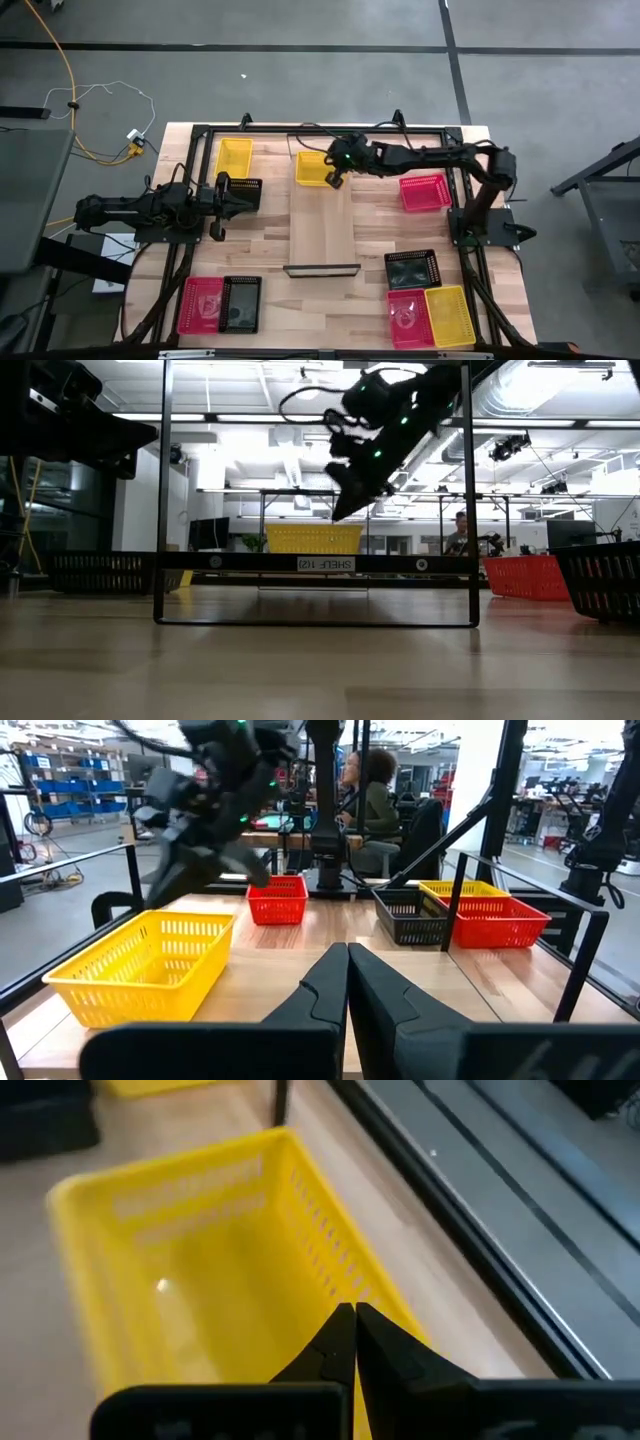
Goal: Stack baskets on shelf by color
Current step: Put the top right yellow bin on the shelf, then stack the top yellow bin on the yellow bin on the shelf
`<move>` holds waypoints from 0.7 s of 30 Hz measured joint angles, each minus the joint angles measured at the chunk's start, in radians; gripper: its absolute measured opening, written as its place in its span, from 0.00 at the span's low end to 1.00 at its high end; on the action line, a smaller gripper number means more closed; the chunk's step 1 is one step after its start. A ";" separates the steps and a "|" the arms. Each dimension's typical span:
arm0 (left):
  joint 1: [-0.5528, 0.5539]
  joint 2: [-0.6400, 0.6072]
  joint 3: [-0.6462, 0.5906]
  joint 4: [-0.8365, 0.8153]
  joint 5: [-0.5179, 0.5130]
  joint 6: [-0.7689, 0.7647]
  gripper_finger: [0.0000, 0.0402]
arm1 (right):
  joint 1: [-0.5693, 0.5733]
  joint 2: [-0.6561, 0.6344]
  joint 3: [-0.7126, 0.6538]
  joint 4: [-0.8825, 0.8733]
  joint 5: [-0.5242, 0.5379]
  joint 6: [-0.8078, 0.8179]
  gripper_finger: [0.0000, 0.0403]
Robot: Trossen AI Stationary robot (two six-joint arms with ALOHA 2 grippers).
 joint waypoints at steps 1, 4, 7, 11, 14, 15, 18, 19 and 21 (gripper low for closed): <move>0.000 0.000 0.000 0.000 0.000 0.000 0.00 | 0.010 -0.025 -0.018 -0.016 0.003 -0.004 0.00; 0.000 0.000 0.000 0.000 0.000 0.000 0.00 | 0.041 -0.126 -0.114 -0.013 0.033 -0.007 0.00; 0.000 0.000 0.000 0.000 0.000 0.000 0.00 | 0.066 -0.252 -0.258 0.064 0.068 -0.001 0.00; 0.000 0.000 0.000 0.000 0.000 0.000 0.00 | 0.089 -0.426 -0.463 0.283 0.069 0.021 0.00; 0.000 0.000 0.000 0.000 0.000 0.000 0.00 | 0.103 -0.526 -0.589 0.469 0.014 0.027 0.00; 0.000 0.000 0.000 0.000 0.000 0.000 0.00 | 0.108 -0.551 -0.623 0.522 -0.005 0.028 0.00; 0.001 0.001 0.000 0.018 -0.021 0.082 0.00 | 0.123 -0.607 -0.698 0.671 -0.041 0.024 0.00; 0.000 0.000 0.000 0.028 -0.041 0.126 0.00 | 0.128 -0.618 -0.717 0.706 -0.050 0.023 0.00; 0.001 0.001 0.000 0.039 -0.063 0.159 0.00 | 0.135 -0.633 -0.743 0.747 -0.055 0.021 0.00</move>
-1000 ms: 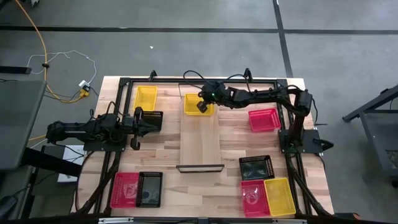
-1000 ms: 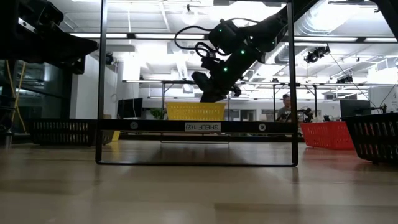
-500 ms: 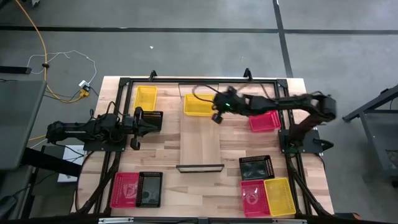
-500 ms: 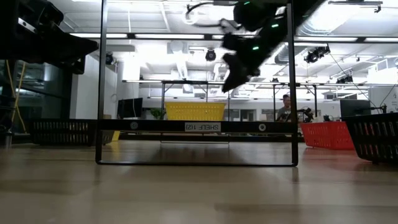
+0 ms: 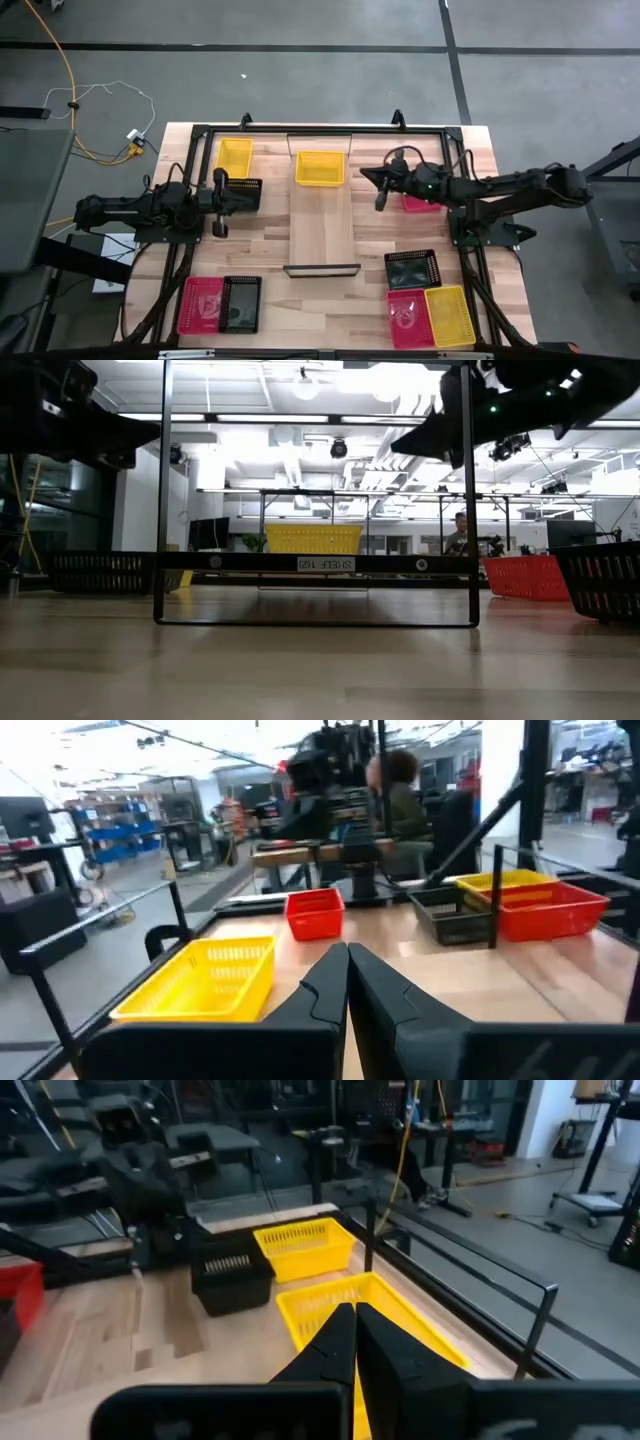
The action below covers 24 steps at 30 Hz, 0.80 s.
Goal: Stack baskets on shelf by color
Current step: Stack the top yellow bin on the yellow bin on the shelf
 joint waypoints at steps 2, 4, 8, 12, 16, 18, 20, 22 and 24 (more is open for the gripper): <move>0.000 0.000 0.000 0.027 0.000 -0.031 0.00 | 0.005 -0.005 -0.004 0.004 0.000 -0.001 0.00; 0.000 0.000 0.000 0.027 0.000 -0.080 0.00 | 0.005 -0.005 -0.004 -0.002 0.000 -0.002 0.00; 0.000 0.001 0.000 0.095 -0.019 -0.122 0.00 | 0.005 -0.002 -0.004 -0.004 0.000 -0.022 0.00; 0.000 0.025 0.000 0.274 -0.060 -0.130 0.00 | 0.005 -0.002 -0.004 -0.003 0.000 -0.030 0.00; 0.000 0.122 0.020 0.327 -0.153 -0.142 0.07 | 0.004 -0.002 -0.004 -0.002 0.001 -0.054 0.00; 0.000 0.201 0.057 0.291 -0.239 -0.161 0.13 | 0.004 -0.002 -0.004 0.000 0.001 -0.054 0.00; 0.001 0.293 0.121 0.223 -0.314 -0.188 0.20 | 0.004 -0.002 -0.004 0.000 0.002 -0.047 0.00; 0.010 0.386 0.207 0.105 -0.380 -0.208 0.28 | 0.004 -0.002 -0.004 0.000 0.002 -0.045 0.00; 0.033 0.487 0.311 -0.028 -0.447 -0.245 0.34 | 0.004 -0.002 -0.004 0.001 0.002 -0.044 0.00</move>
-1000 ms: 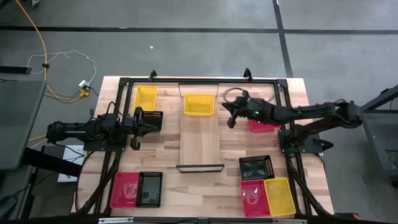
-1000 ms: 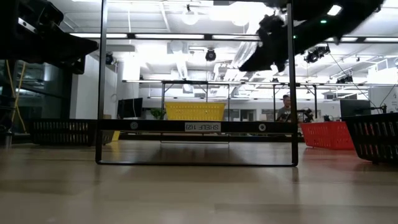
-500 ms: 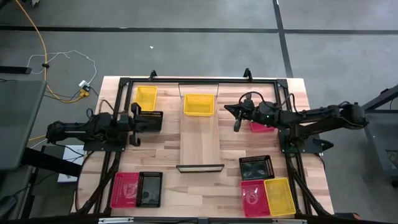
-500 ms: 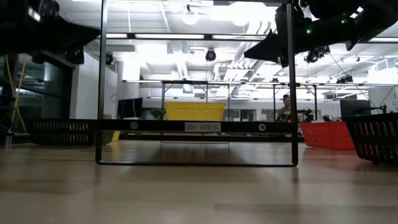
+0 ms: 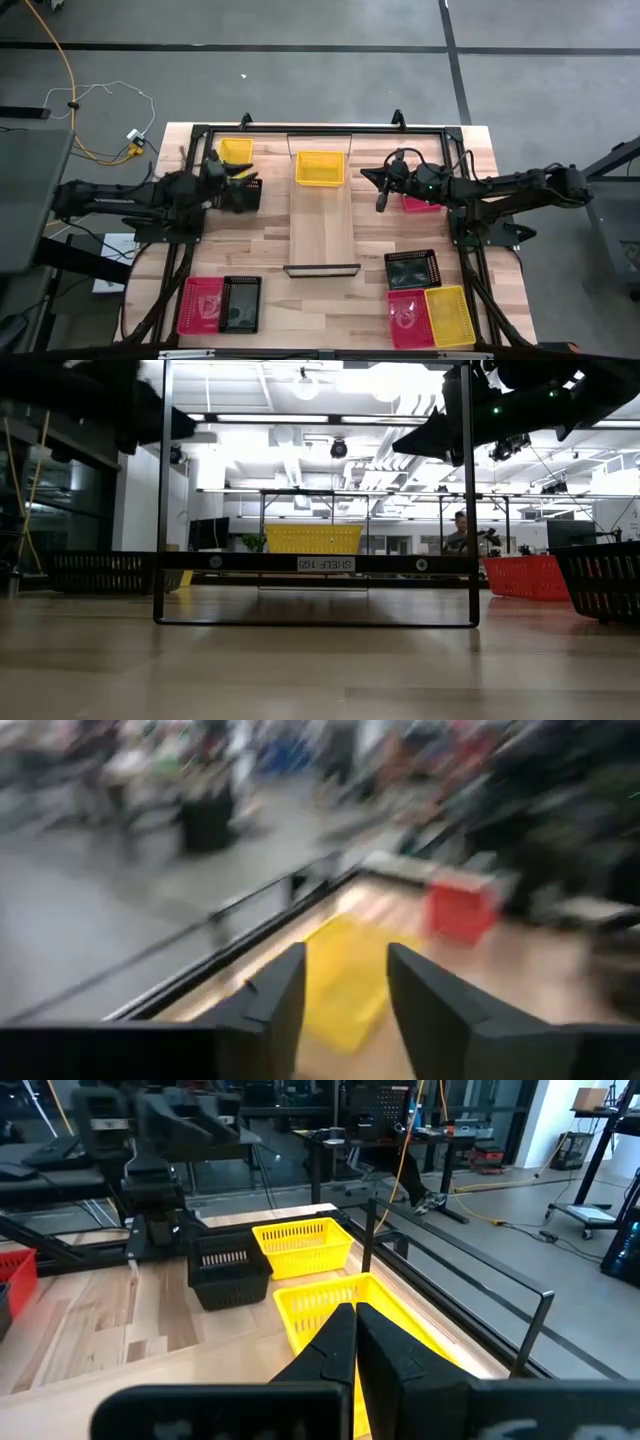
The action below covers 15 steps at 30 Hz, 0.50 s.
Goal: Stack baskets on shelf by color
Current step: Stack the top yellow bin on the yellow bin on the shelf
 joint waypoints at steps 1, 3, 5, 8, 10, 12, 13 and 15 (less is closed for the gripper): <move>0.016 0.048 0.049 -0.069 -0.039 -0.027 0.38 | 0.000 0.000 0.000 0.002 0.000 0.001 0.00; 0.054 0.145 0.140 -0.192 -0.105 -0.083 0.43 | 0.000 0.000 0.000 0.002 0.000 0.016 0.00; 0.101 0.232 0.208 -0.296 -0.140 -0.145 0.47 | 0.000 0.000 0.000 0.002 0.000 0.037 0.00; 0.179 0.347 0.249 -0.375 -0.120 -0.262 0.51 | 0.000 0.000 0.000 0.002 0.000 0.046 0.00; 0.227 0.417 0.247 -0.392 -0.083 -0.326 0.51 | 0.000 0.000 0.000 0.002 0.000 0.049 0.00; 0.269 0.484 0.237 -0.404 -0.068 -0.391 0.51 | 0.000 0.000 0.000 0.001 0.000 0.067 0.00; 0.287 0.518 0.231 -0.403 -0.068 -0.421 0.51 | 0.000 0.000 0.000 0.000 0.000 0.070 0.00; 0.320 0.582 0.226 -0.404 -0.071 -0.482 0.51 | 0.000 0.001 0.000 -0.005 0.000 0.073 0.00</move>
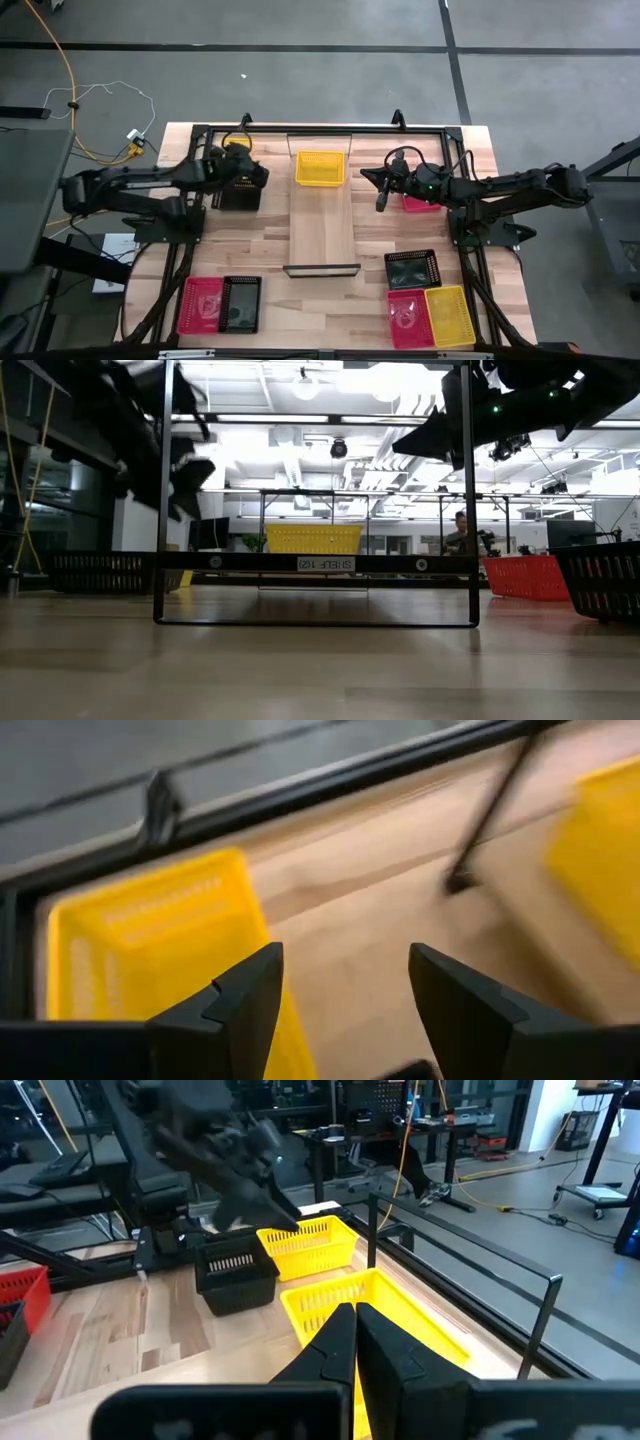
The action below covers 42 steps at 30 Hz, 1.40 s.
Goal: Stack baskets on shelf by color
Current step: Stack the top yellow bin on the yellow bin on the shelf
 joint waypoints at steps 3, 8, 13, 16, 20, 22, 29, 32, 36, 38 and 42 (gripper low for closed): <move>0.038 0.084 0.000 0.012 -0.009 -0.062 0.51 | 0.000 0.000 0.000 0.000 0.000 0.009 0.00; 0.082 0.195 0.000 0.084 -0.021 -0.080 0.51 | 0.000 0.000 0.000 0.000 0.000 0.031 0.00; 0.124 0.263 0.000 0.129 -0.024 -0.084 0.51 | 0.000 0.000 0.000 -0.002 0.000 0.033 0.00; 0.152 0.301 0.000 0.139 -0.018 -0.090 0.51 | 0.000 0.000 0.000 -0.003 0.000 0.034 0.00; 0.179 0.354 0.000 0.146 -0.003 -0.107 0.51 | 0.000 0.000 0.000 -0.004 0.000 0.034 0.00; 0.185 0.375 0.000 0.151 -0.004 -0.114 0.50 | 0.000 0.000 0.000 -0.004 0.000 0.034 0.00; 0.189 0.411 0.000 0.174 -0.020 -0.113 0.31 | 0.000 0.007 0.000 -0.007 0.000 0.041 0.00; 0.189 0.411 0.000 0.180 -0.032 -0.097 0.16 | 0.000 0.008 0.000 -0.007 0.000 0.050 0.00; 0.189 0.392 0.000 0.208 -0.040 -0.059 0.02 | 0.000 0.008 0.000 -0.008 0.000 0.050 0.00; 0.189 0.364 0.000 0.216 -0.040 -0.028 0.03 | 0.000 0.008 0.000 -0.008 0.000 0.050 0.00; 0.189 0.278 0.026 0.206 -0.047 0.059 0.01 | 0.000 0.008 0.000 -0.008 -0.001 0.050 0.00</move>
